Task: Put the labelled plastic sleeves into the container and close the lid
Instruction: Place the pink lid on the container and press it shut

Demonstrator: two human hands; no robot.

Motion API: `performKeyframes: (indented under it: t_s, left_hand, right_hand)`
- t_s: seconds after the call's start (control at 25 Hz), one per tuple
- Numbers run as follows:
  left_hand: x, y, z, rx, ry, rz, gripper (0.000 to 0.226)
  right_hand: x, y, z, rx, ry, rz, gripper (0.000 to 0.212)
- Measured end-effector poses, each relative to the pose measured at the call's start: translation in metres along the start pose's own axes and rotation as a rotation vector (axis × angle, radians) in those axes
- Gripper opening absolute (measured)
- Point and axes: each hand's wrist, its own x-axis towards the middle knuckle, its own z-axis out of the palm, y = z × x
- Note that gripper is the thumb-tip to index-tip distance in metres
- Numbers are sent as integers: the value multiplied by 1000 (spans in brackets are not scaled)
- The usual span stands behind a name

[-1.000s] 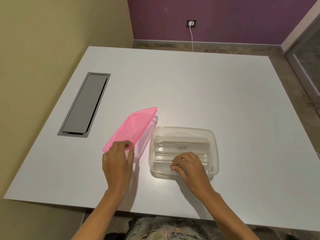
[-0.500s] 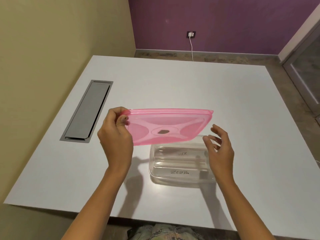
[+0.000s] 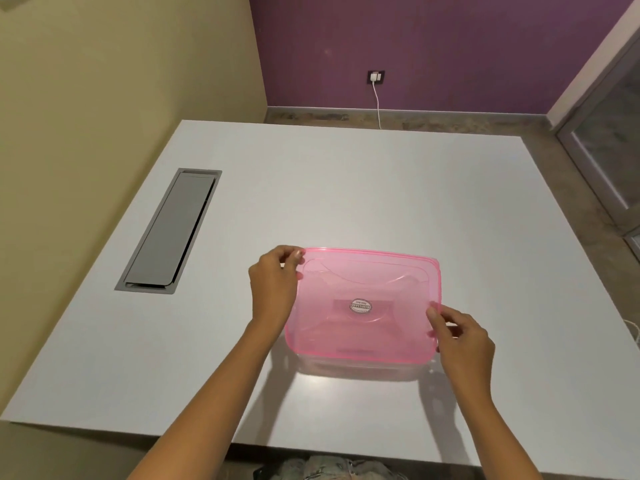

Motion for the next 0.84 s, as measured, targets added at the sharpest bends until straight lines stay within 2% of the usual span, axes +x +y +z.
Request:
performKeyframes:
  t_s: [0.12, 0.24, 0.56, 0.84]
  left_hand:
    - [-3, -20, 12, 58, -45, -23, 13]
    - [-6, -35, 20, 115, -71, -39, 12]
    - [7, -48, 33, 189, -82, -38, 13]
    - [14, -54, 39, 250, -63, -5, 18]
  right_hand:
    - [0, 11, 2, -57, 36, 20, 26]
    - [1, 21, 6, -132, 52, 15, 27]
    - [10, 33, 19, -239, 22, -1, 22]
    - [37, 31, 25, -259, -62, -64, 28]
